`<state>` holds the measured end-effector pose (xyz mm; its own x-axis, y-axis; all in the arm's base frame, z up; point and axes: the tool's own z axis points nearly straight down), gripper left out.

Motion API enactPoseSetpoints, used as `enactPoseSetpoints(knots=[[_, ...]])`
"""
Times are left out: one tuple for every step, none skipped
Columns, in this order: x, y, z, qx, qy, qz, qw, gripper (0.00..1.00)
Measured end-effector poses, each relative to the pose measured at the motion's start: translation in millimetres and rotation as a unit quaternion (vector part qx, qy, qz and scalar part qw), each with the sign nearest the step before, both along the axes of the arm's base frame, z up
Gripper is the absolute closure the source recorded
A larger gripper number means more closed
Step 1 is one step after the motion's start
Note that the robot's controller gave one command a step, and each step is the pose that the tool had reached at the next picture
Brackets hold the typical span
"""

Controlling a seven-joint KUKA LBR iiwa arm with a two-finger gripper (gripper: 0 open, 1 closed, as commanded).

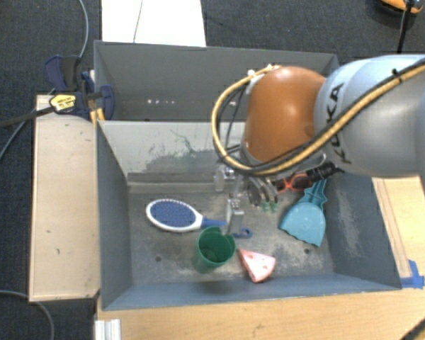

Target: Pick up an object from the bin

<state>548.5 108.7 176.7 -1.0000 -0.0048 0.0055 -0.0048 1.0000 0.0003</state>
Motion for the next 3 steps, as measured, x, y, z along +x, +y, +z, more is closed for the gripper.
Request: enactPoseSetpoints(knots=[[1.8,-0.5,4.5,0.000,-0.0041,-0.001,1.0000,0.00],[-1.2,-6.4,-35.9,0.001,-0.0076,0.026,0.9996,0.00],[-3.3,-13.0,-71.7,0.000,-0.0093,0.101,0.9949,0.00]])
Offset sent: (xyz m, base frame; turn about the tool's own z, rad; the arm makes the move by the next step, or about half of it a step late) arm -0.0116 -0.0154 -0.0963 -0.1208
